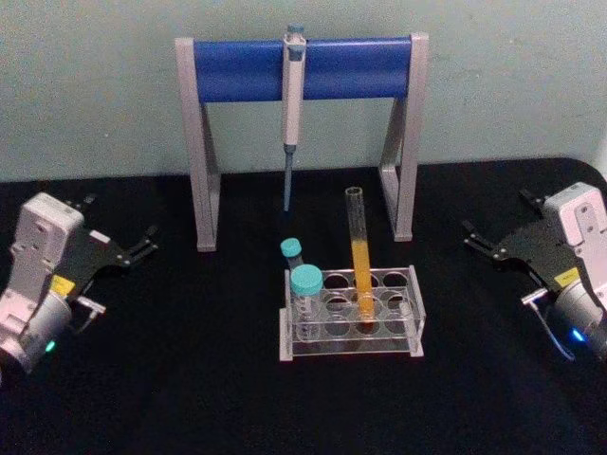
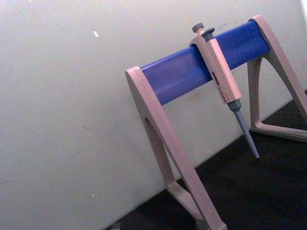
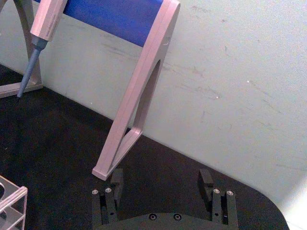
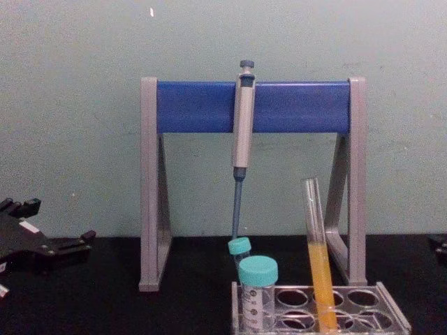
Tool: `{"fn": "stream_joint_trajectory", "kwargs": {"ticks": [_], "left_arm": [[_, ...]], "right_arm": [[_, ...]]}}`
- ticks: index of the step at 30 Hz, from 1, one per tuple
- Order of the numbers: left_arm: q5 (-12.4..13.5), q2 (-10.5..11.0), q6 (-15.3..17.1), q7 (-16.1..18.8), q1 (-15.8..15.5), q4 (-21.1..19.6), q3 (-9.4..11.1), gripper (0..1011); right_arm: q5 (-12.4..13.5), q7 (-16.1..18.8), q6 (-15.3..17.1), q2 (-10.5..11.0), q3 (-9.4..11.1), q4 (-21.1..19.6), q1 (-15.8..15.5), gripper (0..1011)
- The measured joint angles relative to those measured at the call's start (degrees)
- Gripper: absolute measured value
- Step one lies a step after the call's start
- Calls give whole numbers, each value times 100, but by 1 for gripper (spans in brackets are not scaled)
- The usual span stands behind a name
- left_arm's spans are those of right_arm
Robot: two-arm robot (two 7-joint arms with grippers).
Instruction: Pick up the test tube from the test tube rack, shake it, then place it back into the test tube rack.
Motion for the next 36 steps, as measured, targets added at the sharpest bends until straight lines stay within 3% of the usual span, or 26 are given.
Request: {"fn": "stream_joint_trajectory", "kwargs": {"ticks": [36], "left_arm": [[0, 0, 0, 0, 0, 0, 0, 1001]], "right_arm": [[1, 0, 1, 0, 0, 0, 0, 1000]]}}
